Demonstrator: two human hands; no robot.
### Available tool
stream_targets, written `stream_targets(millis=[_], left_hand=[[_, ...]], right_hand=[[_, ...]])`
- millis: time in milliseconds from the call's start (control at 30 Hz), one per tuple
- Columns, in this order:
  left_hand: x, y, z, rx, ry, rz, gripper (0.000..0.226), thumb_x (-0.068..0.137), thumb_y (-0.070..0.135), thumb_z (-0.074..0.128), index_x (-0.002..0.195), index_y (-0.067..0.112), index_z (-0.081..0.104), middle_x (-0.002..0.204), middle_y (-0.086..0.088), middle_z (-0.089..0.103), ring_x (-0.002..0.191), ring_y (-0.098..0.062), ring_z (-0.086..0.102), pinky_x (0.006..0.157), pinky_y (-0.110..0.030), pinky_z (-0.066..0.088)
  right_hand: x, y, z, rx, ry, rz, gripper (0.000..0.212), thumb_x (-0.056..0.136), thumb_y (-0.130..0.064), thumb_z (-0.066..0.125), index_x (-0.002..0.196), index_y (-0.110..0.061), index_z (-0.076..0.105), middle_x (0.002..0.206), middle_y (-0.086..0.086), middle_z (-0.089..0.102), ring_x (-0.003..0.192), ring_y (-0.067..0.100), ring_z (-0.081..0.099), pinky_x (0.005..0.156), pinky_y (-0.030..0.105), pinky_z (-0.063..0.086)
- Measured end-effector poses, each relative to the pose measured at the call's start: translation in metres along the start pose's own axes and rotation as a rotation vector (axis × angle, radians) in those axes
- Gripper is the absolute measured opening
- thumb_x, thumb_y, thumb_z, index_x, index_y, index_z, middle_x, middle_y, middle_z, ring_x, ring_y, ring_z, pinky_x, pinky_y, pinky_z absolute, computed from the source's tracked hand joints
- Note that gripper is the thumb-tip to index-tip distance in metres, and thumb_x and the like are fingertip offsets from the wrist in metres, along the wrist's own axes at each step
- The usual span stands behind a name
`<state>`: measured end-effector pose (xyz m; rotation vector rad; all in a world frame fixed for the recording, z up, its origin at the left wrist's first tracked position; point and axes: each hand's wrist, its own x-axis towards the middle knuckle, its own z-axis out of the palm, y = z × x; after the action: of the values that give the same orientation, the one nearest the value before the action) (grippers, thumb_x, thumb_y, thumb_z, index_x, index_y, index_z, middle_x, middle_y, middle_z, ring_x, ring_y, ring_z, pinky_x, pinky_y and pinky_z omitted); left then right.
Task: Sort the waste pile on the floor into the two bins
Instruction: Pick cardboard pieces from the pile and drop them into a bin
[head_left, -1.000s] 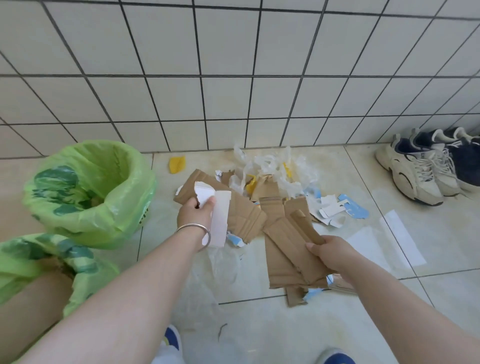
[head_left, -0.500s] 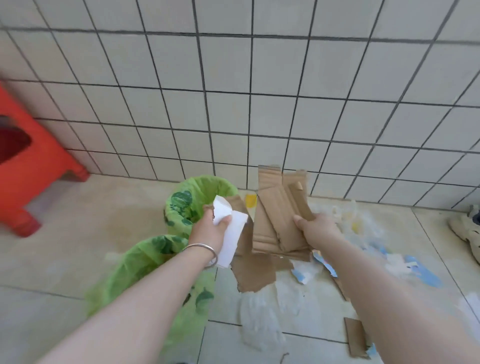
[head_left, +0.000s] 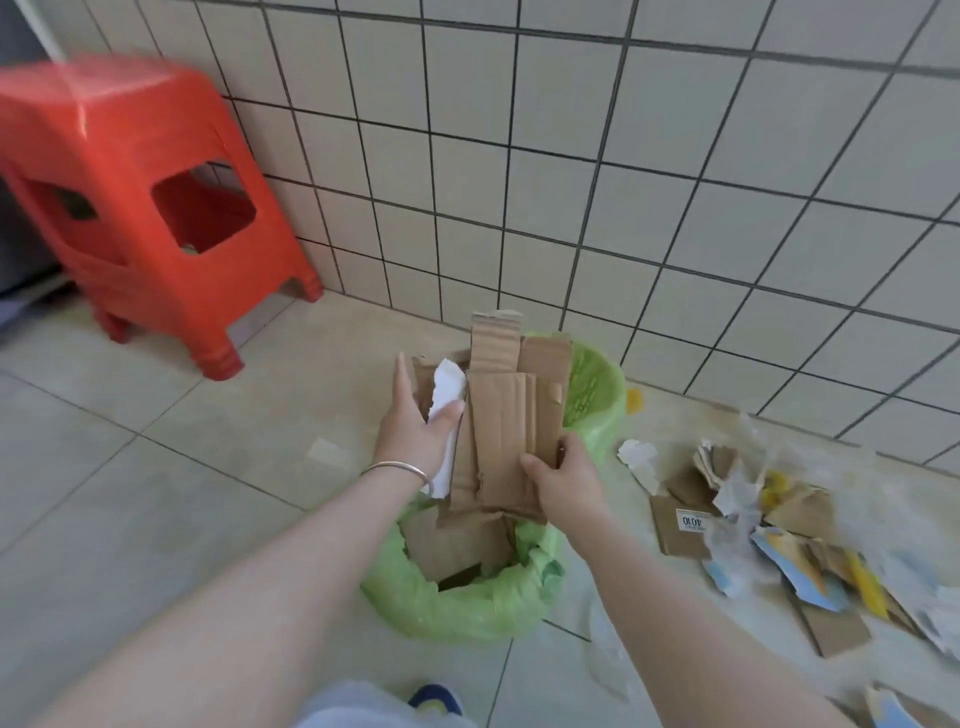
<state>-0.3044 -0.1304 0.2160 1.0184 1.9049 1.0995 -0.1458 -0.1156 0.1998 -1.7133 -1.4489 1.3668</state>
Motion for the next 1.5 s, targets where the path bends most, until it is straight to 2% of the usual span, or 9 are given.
stream_targets(millis=[133,400,567,900,1000,1133,1233,1300,1500], left_hand=[[0.01,-0.012,-0.011,-0.062,-0.043,-0.161,0.032,0.094,0.022,0.05,0.125,0.013,0.05,0.109,0.0,0.056,0.1,-0.019,0.052,0.082,-0.022,0.032],[0.028,-0.059,0.013,0.034,-0.212,-0.354,0.045,0.094,0.009,0.045,0.138,0.018,0.042,0.13,-0.013,0.055,0.116,-0.029,0.052,0.082,-0.025,0.036],[0.05,-0.089,0.037,0.068,-0.195,-0.484,0.052,0.093,0.009,0.04,0.144,0.019,0.034,0.141,-0.012,0.046,0.124,-0.033,0.048,0.103,-0.034,0.04],[0.065,-0.144,0.075,0.477,-0.394,-0.602,0.035,0.087,0.01,0.05,0.122,0.007,0.054,0.124,-0.013,0.058,0.116,-0.032,0.055,0.097,-0.034,0.045],[0.066,-0.146,0.083,0.591,-0.425,-0.548,0.028,0.082,0.014,0.058,0.11,0.009,0.06,0.118,-0.012,0.063,0.11,-0.029,0.06,0.088,-0.029,0.048],[0.067,-0.119,0.078,0.982,-0.478,-0.318,0.027,0.08,0.027,0.064,0.1,0.01,0.065,0.106,-0.009,0.067,0.099,-0.026,0.064,0.075,-0.027,0.048],[0.06,-0.085,0.075,1.272,-0.421,-0.068,0.033,0.084,0.033,0.059,0.107,0.01,0.065,0.111,-0.007,0.066,0.102,-0.026,0.064,0.078,-0.03,0.051],[0.048,-0.066,0.08,1.345,-0.389,0.038,0.034,0.087,0.036,0.054,0.109,0.013,0.065,0.112,-0.006,0.065,0.102,-0.026,0.064,0.077,-0.03,0.05],[-0.007,-0.014,0.128,1.228,-0.431,0.272,0.03,0.092,0.023,0.039,0.106,0.023,0.066,0.109,-0.007,0.067,0.096,-0.029,0.064,0.076,-0.033,0.049]], right_hand=[[0.011,0.009,0.035,-0.051,-0.027,-0.002,0.035,0.09,-0.013,0.057,0.123,-0.015,0.044,0.121,0.004,0.058,0.113,0.026,0.055,0.094,0.037,0.044],[0.033,0.06,0.07,-0.307,-0.076,0.19,0.041,0.091,-0.019,0.056,0.13,-0.01,0.047,0.128,0.008,0.059,0.118,0.03,0.055,0.092,0.034,0.045],[0.053,0.077,0.084,-0.506,-0.07,0.29,0.028,0.09,-0.022,0.055,0.115,-0.009,0.054,0.114,0.01,0.062,0.105,0.029,0.06,0.077,0.029,0.046],[0.085,0.118,0.113,-0.998,-0.538,0.379,0.036,0.1,-0.013,0.029,0.122,-0.003,0.055,0.129,0.015,0.056,0.106,0.027,0.058,0.079,0.031,0.045],[0.088,0.116,0.108,-0.994,-0.583,0.365,0.032,0.101,-0.017,0.027,0.1,-0.006,0.057,0.127,0.017,0.058,0.07,0.026,0.048,0.078,0.035,0.049],[0.081,0.107,0.099,-0.868,-0.549,0.381,0.042,0.1,-0.029,0.032,0.072,-0.004,0.049,0.123,0.019,0.062,0.061,0.028,0.05,0.05,0.026,0.037],[0.069,0.09,0.08,-0.626,-0.449,0.282,0.039,0.096,-0.035,0.043,0.067,-0.01,0.046,0.089,0.014,0.067,0.05,0.02,0.047,0.048,0.026,0.043],[0.055,0.075,0.06,-0.521,-0.354,0.167,0.032,0.094,-0.028,0.044,0.071,-0.008,0.053,0.072,0.009,0.059,0.059,0.024,0.058,0.054,0.029,0.051],[0.013,0.065,-0.024,-0.393,-0.113,0.059,0.025,0.087,-0.012,0.044,0.098,-0.008,0.065,0.105,0.016,0.067,0.099,0.032,0.06,0.069,0.028,0.042]])
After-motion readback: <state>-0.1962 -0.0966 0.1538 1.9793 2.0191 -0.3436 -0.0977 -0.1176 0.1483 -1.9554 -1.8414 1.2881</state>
